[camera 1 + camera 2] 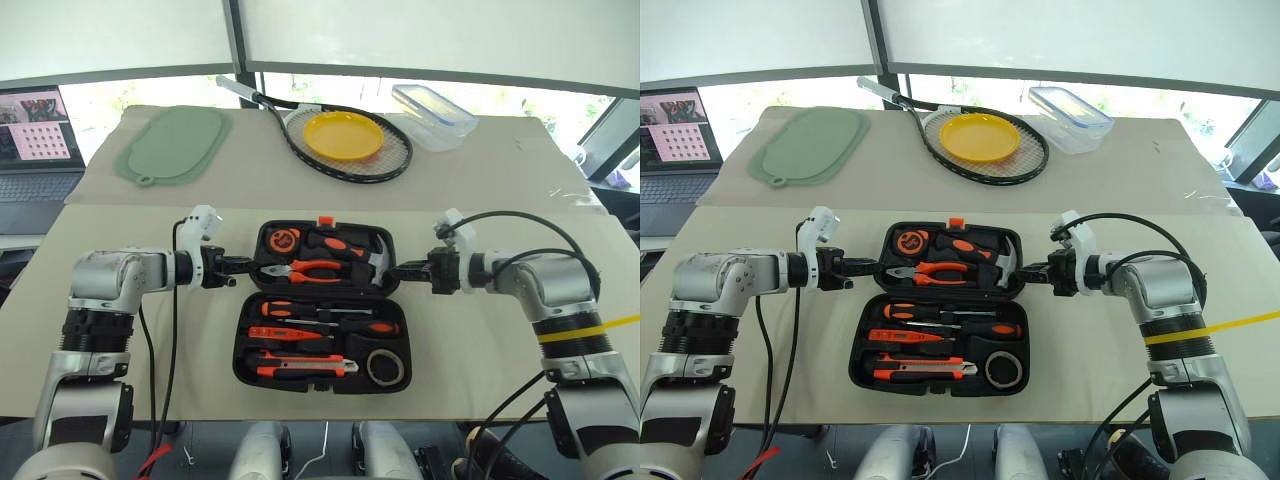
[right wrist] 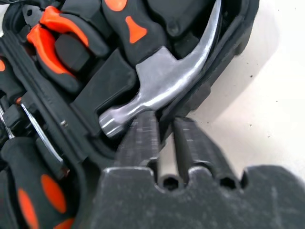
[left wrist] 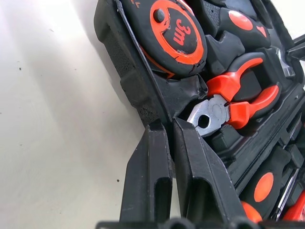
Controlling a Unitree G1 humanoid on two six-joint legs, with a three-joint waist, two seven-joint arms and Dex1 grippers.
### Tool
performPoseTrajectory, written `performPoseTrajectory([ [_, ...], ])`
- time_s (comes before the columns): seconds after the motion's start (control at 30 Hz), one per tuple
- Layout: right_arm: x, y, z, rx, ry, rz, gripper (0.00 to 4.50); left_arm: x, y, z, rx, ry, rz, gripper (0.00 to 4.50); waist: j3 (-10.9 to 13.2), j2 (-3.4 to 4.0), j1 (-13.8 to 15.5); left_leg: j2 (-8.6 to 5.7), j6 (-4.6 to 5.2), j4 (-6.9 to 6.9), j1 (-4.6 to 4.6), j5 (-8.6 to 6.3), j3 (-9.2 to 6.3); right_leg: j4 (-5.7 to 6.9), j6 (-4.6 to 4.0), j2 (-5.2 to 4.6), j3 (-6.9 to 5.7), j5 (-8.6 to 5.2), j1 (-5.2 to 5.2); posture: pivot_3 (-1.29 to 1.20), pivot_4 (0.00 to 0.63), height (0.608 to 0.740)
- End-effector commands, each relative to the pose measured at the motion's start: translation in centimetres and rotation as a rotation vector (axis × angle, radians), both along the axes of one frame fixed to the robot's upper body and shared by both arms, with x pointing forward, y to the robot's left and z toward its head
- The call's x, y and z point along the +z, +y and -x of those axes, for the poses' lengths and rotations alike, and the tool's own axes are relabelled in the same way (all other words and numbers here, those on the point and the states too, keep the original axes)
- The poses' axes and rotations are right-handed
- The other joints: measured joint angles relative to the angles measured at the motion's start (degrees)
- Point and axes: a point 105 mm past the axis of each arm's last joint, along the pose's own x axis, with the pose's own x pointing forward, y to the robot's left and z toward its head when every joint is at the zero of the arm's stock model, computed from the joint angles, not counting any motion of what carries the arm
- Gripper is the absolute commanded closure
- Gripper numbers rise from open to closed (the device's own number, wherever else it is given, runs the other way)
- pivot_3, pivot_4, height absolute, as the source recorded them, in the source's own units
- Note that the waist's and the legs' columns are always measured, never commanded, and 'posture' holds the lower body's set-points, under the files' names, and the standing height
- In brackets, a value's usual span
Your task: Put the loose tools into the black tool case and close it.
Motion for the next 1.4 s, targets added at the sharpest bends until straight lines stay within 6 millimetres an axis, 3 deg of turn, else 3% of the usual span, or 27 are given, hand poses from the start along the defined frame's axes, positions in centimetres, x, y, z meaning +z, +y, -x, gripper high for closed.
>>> performPoseTrajectory([
  [0.03,2.2,1.0,0.0,0.033,-0.083,-0.040,4.47,0.5,-0.8,0.5,-0.044,-0.020,0.027,4.50,0.00,0.00,0.00,0.00,0.00,0.00,0.00,0.00,-0.01,0.00,0.00,0.00,0.00,0.01,0.00,0.00,0.150,0.738],
  [0.2,4.7,1.5,-0.3,0.032,-0.232,-0.055,4.47,2.5,-2.2,0.9,-0.112,-0.149,0.073,4.50,0.00,0.00,0.00,-0.01,-0.01,0.00,-0.14,0.01,-0.01,-0.02,0.00,-0.01,0.01,0.01,-0.12,0.00,0.150,0.738],
  [0.4,6.7,1.4,-0.7,-0.009,-0.474,0.045,4.47,5.6,-3.7,0.5,-0.112,-0.492,0.021,4.50,0.02,-0.01,0.60,-0.10,-0.14,0.03,-0.47,0.10,-0.01,-0.03,0.07,-0.09,0.01,0.06,-0.41,0.00,0.150,0.738],
  [0.53,5.7,1.0,-0.1,-0.009,-0.571,0.134,4.47,5.0,-4.2,1.5,-0.111,-0.641,-0.057,4.50,0.02,-0.01,0.73,-0.14,-0.36,0.00,-0.85,0.23,-0.01,0.10,0.13,-0.10,0.06,0.11,-0.78,0.00,0.150,0.738],
  [0.77,3.4,0.2,1.9,-0.046,-0.698,0.209,4.47,2.6,-3.1,2.6,-0.023,-0.856,-0.273,4.50,0.00,0.00,1.18,-0.18,-0.28,-0.01,-0.88,0.18,0.04,-0.11,0.21,-0.14,0.06,0.15,-0.73,0.00,0.150,0.738],
  [1.07,2.2,-0.8,4.0,-0.054,-0.917,0.286,4.47,2.9,-0.7,3.2,0.147,-1.038,-0.396,4.50,-0.01,0.00,0.91,-0.16,0.13,-0.01,-0.57,-0.06,0.06,-0.17,0.18,-0.12,0.11,0.15,-0.56,0.00,0.150,0.738],
  [1.27,0.6,-1.5,6.3,0.042,-0.989,0.347,4.47,2.7,1.3,4.0,0.212,-1.021,-0.423,4.50,-0.01,0.00,0.59,-0.06,0.15,-0.04,0.04,-0.07,0.06,-0.19,0.12,-0.06,0.10,0.14,0.02,0.00,0.150,0.738],
  [1.3,0.5,-1.6,6.6,0.059,-0.996,0.356,4.50,2.6,1.6,4.2,0.225,-1.016,-0.423,3.76,-0.01,0.00,0.52,-0.06,0.15,-0.04,0.08,-0.08,0.06,-0.19,0.12,-0.06,0.11,0.14,0.05,0.00,0.150,0.738],
  [1.37,0.4,-2.0,7.1,0.056,-0.988,0.350,3.71,2.4,1.8,4.8,0.231,-0.997,-0.415,3.22,-0.01,0.00,0.35,-0.02,0.15,-0.05,0.17,-0.08,0.06,-0.18,0.10,-0.05,0.11,0.13,0.11,0.00,0.150,0.738],
  [1.4,1.0,-2.5,7.2,0.038,-0.989,0.342,3.51,2.6,2.1,5.3,0.245,-0.984,-0.410,2.82,-0.01,0.00,0.28,0.10,0.14,-0.05,0.18,-0.08,0.07,-0.18,0.09,-0.04,0.12,0.12,0.12,0.00,0.150,0.738],
])
